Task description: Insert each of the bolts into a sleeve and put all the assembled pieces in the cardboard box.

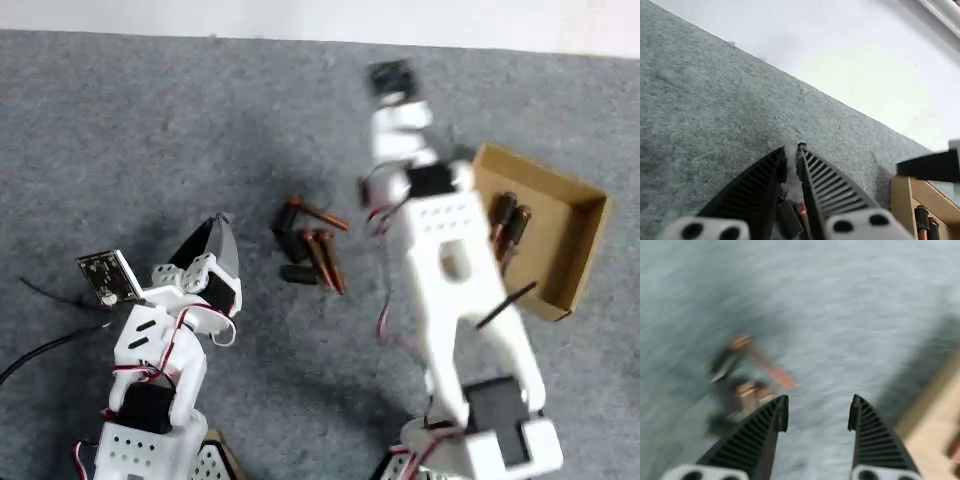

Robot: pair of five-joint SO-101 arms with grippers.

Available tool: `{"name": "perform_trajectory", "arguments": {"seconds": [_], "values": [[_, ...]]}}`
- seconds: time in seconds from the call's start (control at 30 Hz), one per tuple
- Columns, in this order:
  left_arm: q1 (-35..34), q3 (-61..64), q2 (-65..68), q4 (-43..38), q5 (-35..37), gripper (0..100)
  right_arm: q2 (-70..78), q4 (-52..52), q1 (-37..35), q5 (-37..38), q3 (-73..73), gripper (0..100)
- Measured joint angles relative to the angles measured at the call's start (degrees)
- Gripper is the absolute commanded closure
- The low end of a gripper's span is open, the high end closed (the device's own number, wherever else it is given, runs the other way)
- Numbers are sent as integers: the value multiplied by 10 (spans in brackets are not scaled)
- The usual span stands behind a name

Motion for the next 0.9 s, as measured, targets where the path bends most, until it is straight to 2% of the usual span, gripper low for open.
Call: {"name": "perform_trajectory", "arguments": {"seconds": [0.2, 0.33, 0.47, 0.63, 0.9], "values": [[-48, 0, 0, 0, 1, 950, -48, -92, -124, -2, 119, 822], [-85, 0, 0, 0, 36, 950, -9, -161, -170, -62, 153, 822], [-128, 0, 0, 0, 62, 950, 86, -185, -193, -61, 129, 822], [-131, 0, 0, 0, 63, 950, 194, -186, -199, -33, 78, 822], [-131, 0, 0, 0, 66, 950, 216, -186, -200, -25, 57, 822]]}}
